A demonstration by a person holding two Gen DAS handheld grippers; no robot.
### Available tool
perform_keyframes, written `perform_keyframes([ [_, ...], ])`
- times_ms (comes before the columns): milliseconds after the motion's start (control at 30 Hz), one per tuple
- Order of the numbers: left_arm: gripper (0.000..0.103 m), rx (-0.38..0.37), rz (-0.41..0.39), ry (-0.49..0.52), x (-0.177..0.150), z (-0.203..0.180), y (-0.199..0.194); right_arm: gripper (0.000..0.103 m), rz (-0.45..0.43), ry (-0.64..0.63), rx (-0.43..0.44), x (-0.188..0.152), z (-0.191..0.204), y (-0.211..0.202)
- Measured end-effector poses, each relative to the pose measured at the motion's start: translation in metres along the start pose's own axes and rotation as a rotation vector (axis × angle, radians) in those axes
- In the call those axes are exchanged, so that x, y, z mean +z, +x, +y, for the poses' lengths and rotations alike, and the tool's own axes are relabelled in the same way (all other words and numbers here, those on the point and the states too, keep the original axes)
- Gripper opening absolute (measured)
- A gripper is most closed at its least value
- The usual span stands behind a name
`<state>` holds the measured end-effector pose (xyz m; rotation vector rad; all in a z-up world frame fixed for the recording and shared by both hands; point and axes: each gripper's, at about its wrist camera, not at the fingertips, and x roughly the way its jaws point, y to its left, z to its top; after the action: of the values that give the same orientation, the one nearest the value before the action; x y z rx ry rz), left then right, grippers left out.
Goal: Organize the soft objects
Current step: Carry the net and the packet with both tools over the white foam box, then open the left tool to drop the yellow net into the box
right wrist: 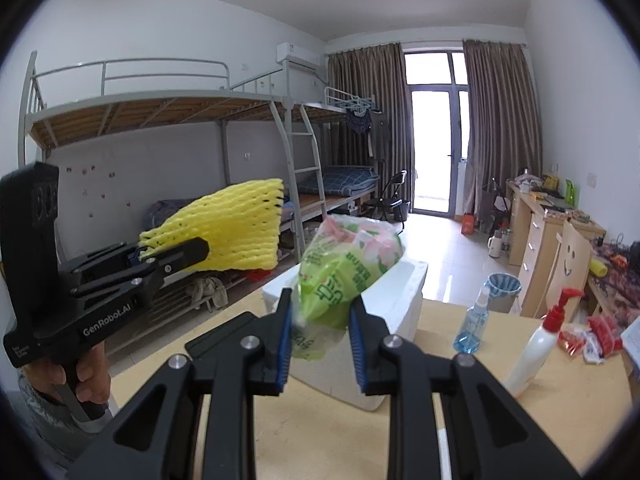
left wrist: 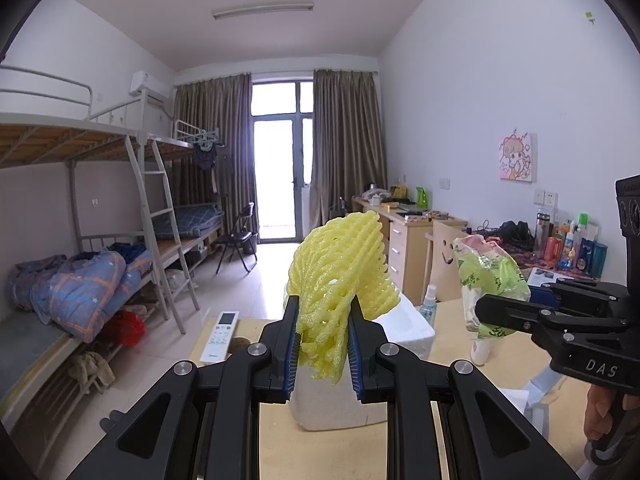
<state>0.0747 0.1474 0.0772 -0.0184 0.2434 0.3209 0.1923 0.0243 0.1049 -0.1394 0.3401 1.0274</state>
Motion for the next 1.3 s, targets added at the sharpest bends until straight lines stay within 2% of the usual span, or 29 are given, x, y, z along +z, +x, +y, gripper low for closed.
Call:
perform_keyframes([
  [167,0.022,-0.008,0.026,-0.026,0.007,0.004,0.022,0.029,0.013,-0.011,-0.007,0.006,-0.005,0.012],
  [400,0.022,0.003,0.032,-0.009,0.016,0.001,0.043,0.029,0.03,-0.016,-0.01,0.015,-0.008,0.03],
  [767,0.022,0.009,0.077,-0.017,0.02,0.004,0.079,0.029,0.071,-0.008,-0.022,0.018,-0.02,0.063],
  [1000,0.022,0.012,0.106,0.013,0.023,0.0,0.096,0.029,0.091,0.016,-0.022,0.022,-0.028,0.08],
  [1300,0.022,0.003,0.13,0.025,0.027,-0.013,0.108,0.029,0.088,0.02,-0.033,0.027,-0.034,0.071],
])
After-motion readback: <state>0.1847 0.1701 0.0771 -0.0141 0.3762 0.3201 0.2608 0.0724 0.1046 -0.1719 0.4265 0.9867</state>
